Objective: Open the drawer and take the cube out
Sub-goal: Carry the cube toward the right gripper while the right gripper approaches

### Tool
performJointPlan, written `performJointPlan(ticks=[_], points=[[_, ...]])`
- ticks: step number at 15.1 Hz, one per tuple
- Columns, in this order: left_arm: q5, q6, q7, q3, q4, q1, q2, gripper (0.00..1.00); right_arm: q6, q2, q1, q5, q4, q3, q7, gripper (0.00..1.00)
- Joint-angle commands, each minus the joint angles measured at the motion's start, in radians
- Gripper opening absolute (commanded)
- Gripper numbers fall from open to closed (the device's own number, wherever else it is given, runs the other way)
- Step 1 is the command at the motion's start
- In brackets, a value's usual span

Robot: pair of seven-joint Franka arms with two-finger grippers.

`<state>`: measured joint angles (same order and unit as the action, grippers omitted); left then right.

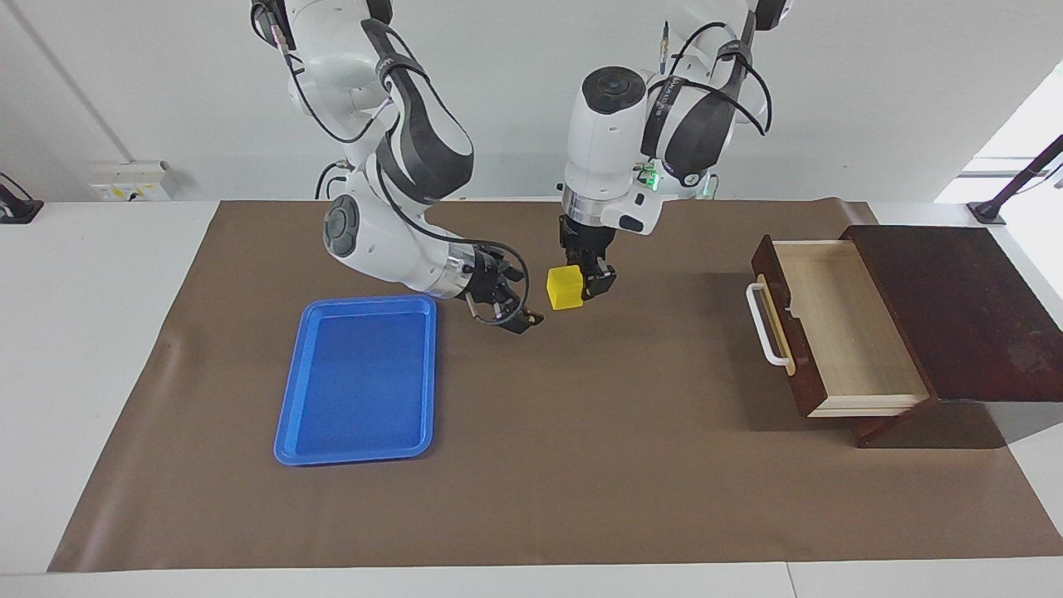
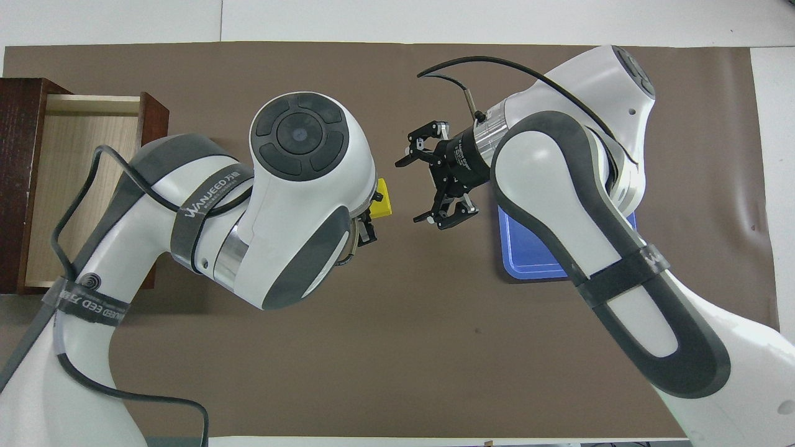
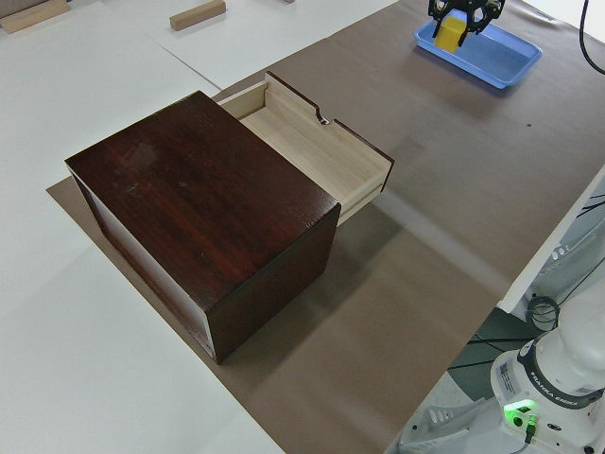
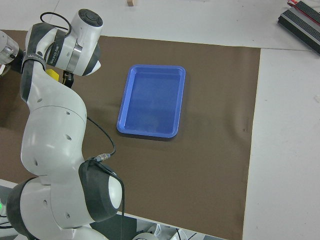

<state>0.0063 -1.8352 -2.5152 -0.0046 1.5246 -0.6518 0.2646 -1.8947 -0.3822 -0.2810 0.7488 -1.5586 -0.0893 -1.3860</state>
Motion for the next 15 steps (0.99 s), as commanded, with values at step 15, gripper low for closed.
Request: performJointPlan(ticks=[15], points=[[0.023,-0.015,-0.076,0.018,-0.006,-0.017,0.010,0.00,-0.030,-0.023,-0.049,-0.008,0.043,0.000,-0.142,0.87]])
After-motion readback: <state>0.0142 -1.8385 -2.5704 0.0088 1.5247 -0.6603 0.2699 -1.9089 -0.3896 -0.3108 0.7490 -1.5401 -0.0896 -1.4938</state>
